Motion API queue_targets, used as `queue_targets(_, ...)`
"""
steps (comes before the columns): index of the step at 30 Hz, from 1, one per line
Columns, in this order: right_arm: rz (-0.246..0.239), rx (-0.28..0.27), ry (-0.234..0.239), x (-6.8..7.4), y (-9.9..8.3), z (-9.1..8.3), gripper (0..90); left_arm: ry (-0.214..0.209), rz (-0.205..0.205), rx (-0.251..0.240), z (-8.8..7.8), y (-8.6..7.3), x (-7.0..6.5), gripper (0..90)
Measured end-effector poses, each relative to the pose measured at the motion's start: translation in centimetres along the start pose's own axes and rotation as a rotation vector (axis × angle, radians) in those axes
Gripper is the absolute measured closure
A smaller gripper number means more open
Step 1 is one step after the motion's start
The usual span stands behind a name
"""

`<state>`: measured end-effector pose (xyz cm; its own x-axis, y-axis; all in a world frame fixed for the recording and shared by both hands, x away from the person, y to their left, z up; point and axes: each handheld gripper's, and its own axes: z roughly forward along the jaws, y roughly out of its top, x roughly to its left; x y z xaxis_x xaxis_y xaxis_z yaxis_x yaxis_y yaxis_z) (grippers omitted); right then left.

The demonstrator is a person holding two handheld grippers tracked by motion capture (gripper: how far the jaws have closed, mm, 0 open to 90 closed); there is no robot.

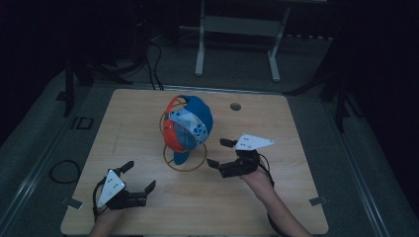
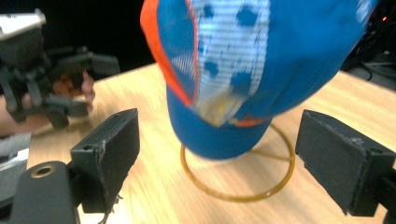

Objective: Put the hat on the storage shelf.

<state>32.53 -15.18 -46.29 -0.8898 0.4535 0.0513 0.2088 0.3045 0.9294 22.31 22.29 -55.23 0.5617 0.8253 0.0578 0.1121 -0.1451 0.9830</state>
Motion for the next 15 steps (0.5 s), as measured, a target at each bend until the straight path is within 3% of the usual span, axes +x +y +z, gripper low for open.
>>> queue_targets(15, 0.006, 0.050, 0.018, 0.3, -4.4, 0.7, 13.7, -0.007, -0.002, 0.014, 0.1, -0.2, 0.0, 1.9)
